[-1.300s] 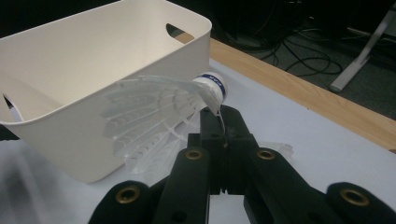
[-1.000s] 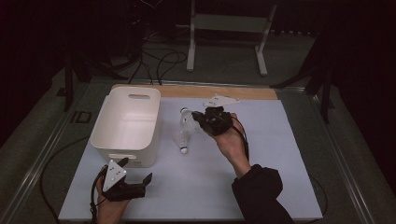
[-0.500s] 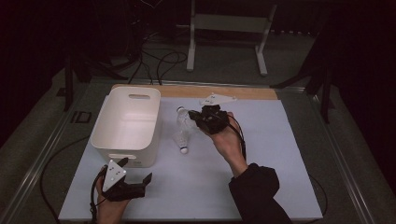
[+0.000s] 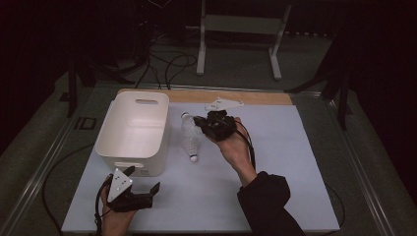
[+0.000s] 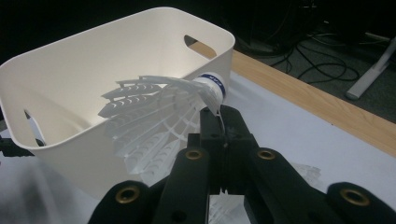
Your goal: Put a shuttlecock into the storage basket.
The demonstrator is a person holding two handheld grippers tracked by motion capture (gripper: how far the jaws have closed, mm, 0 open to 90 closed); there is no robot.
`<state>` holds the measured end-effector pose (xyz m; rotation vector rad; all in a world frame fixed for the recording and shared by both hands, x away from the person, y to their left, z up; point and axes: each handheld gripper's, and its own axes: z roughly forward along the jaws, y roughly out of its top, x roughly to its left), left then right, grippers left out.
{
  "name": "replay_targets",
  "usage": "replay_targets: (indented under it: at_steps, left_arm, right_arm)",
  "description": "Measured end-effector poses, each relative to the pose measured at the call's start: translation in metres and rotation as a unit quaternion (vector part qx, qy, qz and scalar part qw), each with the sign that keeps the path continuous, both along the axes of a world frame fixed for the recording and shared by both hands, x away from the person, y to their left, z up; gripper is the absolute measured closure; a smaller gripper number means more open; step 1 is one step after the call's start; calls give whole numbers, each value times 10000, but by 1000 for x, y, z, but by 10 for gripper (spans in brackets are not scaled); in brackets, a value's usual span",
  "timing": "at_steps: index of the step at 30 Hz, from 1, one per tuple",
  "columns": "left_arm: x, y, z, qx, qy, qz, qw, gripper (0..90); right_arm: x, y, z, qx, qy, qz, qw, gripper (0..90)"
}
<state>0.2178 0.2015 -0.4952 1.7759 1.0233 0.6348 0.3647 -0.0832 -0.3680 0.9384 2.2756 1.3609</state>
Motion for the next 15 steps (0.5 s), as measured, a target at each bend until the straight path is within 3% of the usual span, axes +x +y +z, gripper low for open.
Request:
replay_targets:
  at_steps: [15]
  left_arm:
    - [0,0,0,2,4,1,10000,1]
  right_arm:
    - [-1,9,0,78,-38,121,9999,893]
